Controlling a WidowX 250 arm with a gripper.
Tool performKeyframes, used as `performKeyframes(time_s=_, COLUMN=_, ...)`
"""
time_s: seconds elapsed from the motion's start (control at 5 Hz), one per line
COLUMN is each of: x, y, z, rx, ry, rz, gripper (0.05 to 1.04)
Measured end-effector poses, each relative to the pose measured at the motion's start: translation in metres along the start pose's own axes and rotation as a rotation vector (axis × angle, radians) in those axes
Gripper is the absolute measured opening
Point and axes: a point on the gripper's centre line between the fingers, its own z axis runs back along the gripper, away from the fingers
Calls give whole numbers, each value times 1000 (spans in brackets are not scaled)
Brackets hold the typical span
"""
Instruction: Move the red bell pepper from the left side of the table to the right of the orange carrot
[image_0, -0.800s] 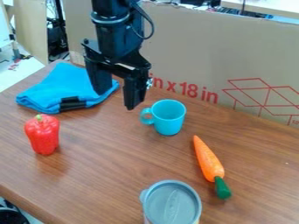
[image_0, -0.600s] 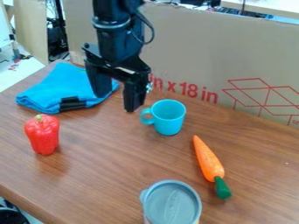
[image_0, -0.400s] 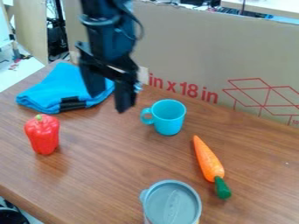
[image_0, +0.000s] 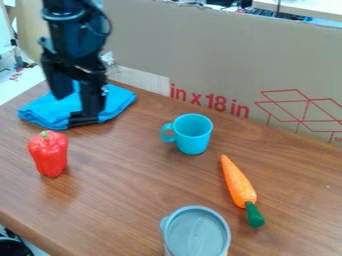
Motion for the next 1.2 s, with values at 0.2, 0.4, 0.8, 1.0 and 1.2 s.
performKeyframes(time_s=0.2, x=-13, y=15, z=-5, rx=15, ry=41, rz=37, gripper=1001)
performKeyframes(time_s=0.4, x=-25, y=21, z=-11, rx=50, ry=94, rz=73, gripper=1001)
performKeyframes(time_s=0.8, x=-28, y=30, z=-31, rx=38, ry=120, rz=79, gripper=1001)
performKeyframes(time_s=1.0, x=-31, y=36, z=-45, rx=9, ry=155, rz=100, gripper=1001)
performKeyframes(time_s=1.2, x=-30, y=40, z=-60, rx=-39, ry=161, rz=114, gripper=1001)
